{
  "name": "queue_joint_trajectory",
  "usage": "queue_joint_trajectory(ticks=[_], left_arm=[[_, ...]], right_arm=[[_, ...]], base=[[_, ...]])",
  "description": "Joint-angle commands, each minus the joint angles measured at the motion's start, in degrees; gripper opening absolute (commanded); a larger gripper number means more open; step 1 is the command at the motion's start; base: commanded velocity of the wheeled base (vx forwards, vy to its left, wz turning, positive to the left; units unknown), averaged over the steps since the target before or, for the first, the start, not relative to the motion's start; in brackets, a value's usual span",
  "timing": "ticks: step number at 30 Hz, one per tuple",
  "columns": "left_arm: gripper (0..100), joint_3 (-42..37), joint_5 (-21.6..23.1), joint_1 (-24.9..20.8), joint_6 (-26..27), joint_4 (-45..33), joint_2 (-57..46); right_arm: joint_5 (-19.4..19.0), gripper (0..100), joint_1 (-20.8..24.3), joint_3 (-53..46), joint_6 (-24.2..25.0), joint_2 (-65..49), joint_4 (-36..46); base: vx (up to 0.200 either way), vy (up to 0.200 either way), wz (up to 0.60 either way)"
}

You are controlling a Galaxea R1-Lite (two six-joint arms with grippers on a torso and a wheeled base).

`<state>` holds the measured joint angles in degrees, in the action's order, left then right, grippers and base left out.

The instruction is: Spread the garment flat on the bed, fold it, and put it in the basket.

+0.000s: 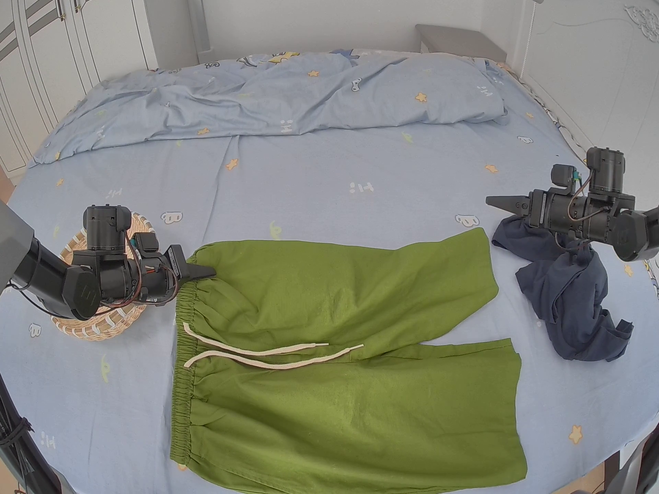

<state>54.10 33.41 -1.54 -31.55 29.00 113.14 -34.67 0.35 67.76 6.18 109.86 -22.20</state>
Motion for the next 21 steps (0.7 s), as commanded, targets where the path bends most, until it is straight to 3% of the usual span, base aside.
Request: queue_joint_trajectory(ticks=[1,11,15,21], left_arm=[[0,-0.84,-0.02,-0.40,0.26,0.09,-0.38],[0,-0.93,-0.02,-0.84,0.26,0.09,-0.38],[0,-0.93,-0.02,-0.84,0.26,0.09,-0.29],[0,-0.84,-0.02,-0.75,0.26,0.09,-0.20]], right_arm=[[-0.93,100,-0.18,8.27,0.32,8.26,7.79],[-2.24,100,0.17,10.82,2.52,12.22,8.31],[-7.25,100,0.26,9.76,3.40,12.04,8.40],[-8.22,100,0.17,7.65,3.49,11.69,8.14]], base=[[0.000,0.000,0.00],[0.000,0.000,0.00],[0.000,0.000,0.00],[0.000,0.000,0.00]])
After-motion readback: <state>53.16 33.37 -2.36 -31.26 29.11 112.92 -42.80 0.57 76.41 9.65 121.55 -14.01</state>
